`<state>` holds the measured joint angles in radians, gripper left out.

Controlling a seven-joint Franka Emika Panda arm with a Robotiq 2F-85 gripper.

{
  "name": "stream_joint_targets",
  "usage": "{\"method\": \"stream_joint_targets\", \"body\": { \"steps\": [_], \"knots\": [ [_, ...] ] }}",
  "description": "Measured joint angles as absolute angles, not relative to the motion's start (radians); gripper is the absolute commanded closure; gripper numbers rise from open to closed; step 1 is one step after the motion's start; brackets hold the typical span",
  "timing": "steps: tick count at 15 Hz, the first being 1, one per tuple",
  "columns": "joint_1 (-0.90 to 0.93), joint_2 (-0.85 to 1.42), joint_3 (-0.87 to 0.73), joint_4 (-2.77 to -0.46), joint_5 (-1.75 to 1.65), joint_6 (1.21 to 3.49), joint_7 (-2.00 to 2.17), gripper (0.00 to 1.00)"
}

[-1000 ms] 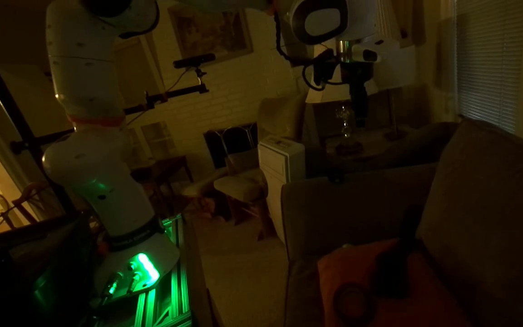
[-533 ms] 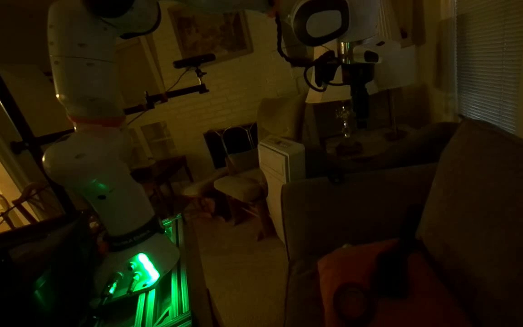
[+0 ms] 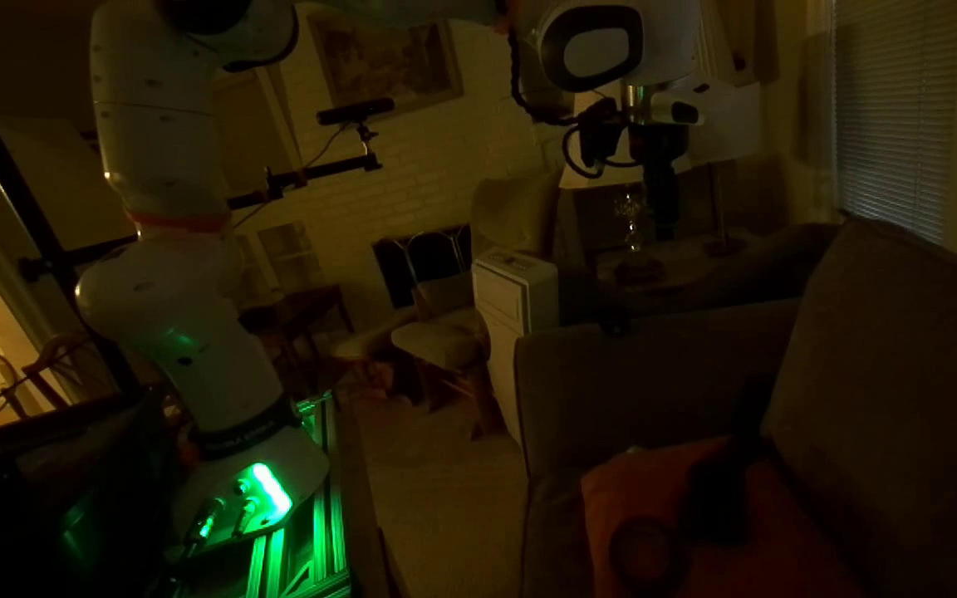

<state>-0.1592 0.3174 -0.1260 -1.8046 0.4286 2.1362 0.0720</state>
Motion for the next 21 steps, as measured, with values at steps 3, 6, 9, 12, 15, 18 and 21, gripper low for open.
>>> {"method": "stream_joint_targets", "body": {
  "steps": [3,6,9,12,15,18,21],
  "knots": [
    [-0.193,0.392,-0.096,-1.769,0.488,2.120,-0.018,0.00],
    [-0.237,0.509,-0.050,-1.669,0.525,2.026,-0.145,0.00],
    [-0.268,0.636,-0.014,-1.524,0.522,1.884,-0.228,0.00],
    [-0.273,0.756,0.009,-1.372,0.496,1.729,-0.243,0.00],
    [-0.258,0.863,0.021,-1.235,0.464,1.630,-0.193,0.00],
    [-0.247,0.907,0.021,-1.178,0.455,1.611,-0.173,0.00],
    [-0.249,0.910,0.021,-1.168,0.454,1.605,-0.170,0.00]
  ]
}}
